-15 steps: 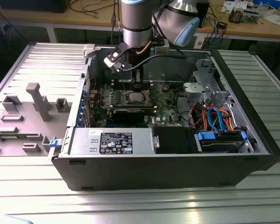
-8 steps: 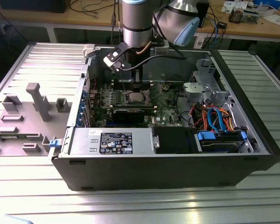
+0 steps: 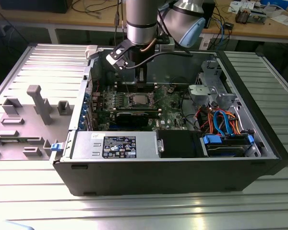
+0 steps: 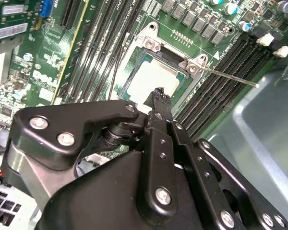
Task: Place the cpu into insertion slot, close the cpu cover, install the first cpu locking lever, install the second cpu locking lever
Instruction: 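Close the cpu cover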
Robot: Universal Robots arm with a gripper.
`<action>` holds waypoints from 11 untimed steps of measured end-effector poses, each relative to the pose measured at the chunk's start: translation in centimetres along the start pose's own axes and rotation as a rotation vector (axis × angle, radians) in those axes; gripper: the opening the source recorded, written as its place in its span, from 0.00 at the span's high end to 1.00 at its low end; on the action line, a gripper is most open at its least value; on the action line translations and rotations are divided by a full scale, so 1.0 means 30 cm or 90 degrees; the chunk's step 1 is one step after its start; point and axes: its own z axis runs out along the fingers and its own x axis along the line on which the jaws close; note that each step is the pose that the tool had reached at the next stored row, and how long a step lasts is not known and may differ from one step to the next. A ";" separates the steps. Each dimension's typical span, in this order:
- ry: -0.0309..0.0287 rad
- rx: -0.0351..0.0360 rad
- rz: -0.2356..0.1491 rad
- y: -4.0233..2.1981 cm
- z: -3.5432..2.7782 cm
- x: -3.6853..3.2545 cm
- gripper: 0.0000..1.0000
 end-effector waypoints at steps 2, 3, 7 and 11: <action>-0.0009 0.0000 0.000 0.001 -0.029 0.000 0.89; -0.0011 0.0000 0.000 0.002 -0.042 -0.001 0.89; -0.0011 0.0000 0.000 0.003 -0.068 -0.001 0.89; -0.0011 -0.0001 0.000 0.003 -0.068 -0.001 0.89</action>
